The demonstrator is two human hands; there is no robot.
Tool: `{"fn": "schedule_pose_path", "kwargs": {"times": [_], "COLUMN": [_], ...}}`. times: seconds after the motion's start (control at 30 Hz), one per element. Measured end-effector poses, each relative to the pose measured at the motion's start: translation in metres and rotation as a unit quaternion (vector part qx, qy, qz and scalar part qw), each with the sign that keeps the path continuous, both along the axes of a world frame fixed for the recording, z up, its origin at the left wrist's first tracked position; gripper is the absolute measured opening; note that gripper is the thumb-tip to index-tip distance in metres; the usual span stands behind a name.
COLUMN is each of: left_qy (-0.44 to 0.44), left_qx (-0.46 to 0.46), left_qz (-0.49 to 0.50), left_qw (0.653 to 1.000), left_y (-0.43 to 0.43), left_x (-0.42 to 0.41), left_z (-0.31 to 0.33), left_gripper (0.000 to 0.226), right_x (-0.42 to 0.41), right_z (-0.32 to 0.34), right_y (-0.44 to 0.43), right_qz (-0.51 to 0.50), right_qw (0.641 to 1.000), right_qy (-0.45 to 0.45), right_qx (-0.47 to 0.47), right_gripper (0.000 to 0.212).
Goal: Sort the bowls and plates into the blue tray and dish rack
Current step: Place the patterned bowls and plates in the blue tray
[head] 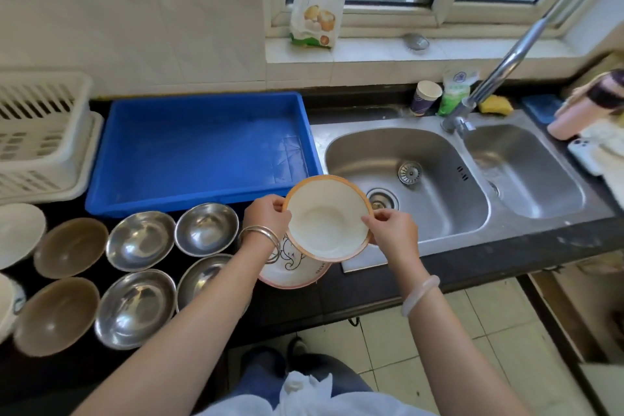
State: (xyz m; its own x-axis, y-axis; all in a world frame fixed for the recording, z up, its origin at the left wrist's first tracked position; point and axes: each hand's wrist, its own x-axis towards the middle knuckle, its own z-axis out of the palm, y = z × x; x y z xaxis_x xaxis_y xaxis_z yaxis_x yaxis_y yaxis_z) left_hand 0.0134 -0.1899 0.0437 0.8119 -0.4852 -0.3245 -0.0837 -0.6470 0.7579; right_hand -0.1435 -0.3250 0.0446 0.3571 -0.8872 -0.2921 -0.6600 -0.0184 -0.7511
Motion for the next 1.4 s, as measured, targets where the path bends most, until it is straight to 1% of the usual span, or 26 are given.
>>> {"fn": "schedule_pose_path", "kwargs": {"times": [0.07, 0.13, 0.2, 0.3, 0.47, 0.63, 0.8, 0.97, 1.1, 1.23, 1.3, 1.4], "left_qy": [0.016, 0.038, 0.052, 0.071, 0.081, 0.073, 0.058, 0.057, 0.059, 0.070, 0.065, 0.007], "left_qx": [-0.014, -0.018, -0.012, 0.005, 0.024, 0.055, 0.062, 0.053, 0.037, 0.016, 0.000, 0.015], "left_qz": [-0.014, -0.034, -0.056, -0.078, -0.098, -0.105, -0.109, -0.106, -0.107, -0.097, -0.079, -0.065], "left_qw": [1.000, 0.999, 0.997, 0.994, 0.992, 0.990, 0.990, 0.991, 0.992, 0.993, 0.995, 0.998], "left_y": [-0.015, -0.029, -0.040, -0.053, -0.070, -0.079, -0.083, -0.083, -0.080, -0.071, -0.061, -0.041], "left_x": [-0.011, -0.024, -0.037, -0.053, -0.074, -0.085, -0.086, -0.086, -0.088, -0.086, -0.081, -0.065], "left_z": [0.001, -0.002, -0.008, -0.018, -0.031, -0.038, -0.042, -0.044, -0.044, -0.042, -0.039, -0.033], "left_gripper": [0.017, 0.017, 0.018, 0.020, 0.017, 0.017, 0.016, 0.021, 0.029, 0.034, 0.034, 0.029], "right_x": [-0.014, -0.029, -0.045, -0.067, -0.093, -0.101, -0.100, -0.098, -0.098, -0.096, -0.092, -0.072], "right_z": [0.005, 0.004, 0.000, -0.008, -0.024, -0.037, -0.045, -0.049, -0.050, -0.042, -0.034, -0.021], "right_y": [-0.011, -0.020, -0.026, -0.031, -0.036, -0.039, -0.044, -0.047, -0.043, -0.038, -0.035, -0.028], "right_qz": [-0.026, -0.045, -0.057, -0.081, -0.115, -0.121, -0.125, -0.130, -0.114, -0.080, -0.057, 0.001], "right_qw": [1.000, 0.999, 0.998, 0.996, 0.992, 0.990, 0.991, 0.990, 0.993, 0.995, 0.993, 0.988], "right_qy": [0.008, 0.016, 0.030, 0.041, 0.058, 0.069, 0.055, 0.044, 0.030, 0.064, 0.087, 0.090], "right_qx": [-0.016, -0.017, -0.017, -0.012, -0.005, 0.010, 0.011, 0.022, 0.021, -0.010, -0.051, -0.125], "right_gripper": [0.018, 0.014, 0.011, 0.015, 0.011, 0.008, 0.011, 0.014, 0.021, 0.030, 0.034, 0.035]}}
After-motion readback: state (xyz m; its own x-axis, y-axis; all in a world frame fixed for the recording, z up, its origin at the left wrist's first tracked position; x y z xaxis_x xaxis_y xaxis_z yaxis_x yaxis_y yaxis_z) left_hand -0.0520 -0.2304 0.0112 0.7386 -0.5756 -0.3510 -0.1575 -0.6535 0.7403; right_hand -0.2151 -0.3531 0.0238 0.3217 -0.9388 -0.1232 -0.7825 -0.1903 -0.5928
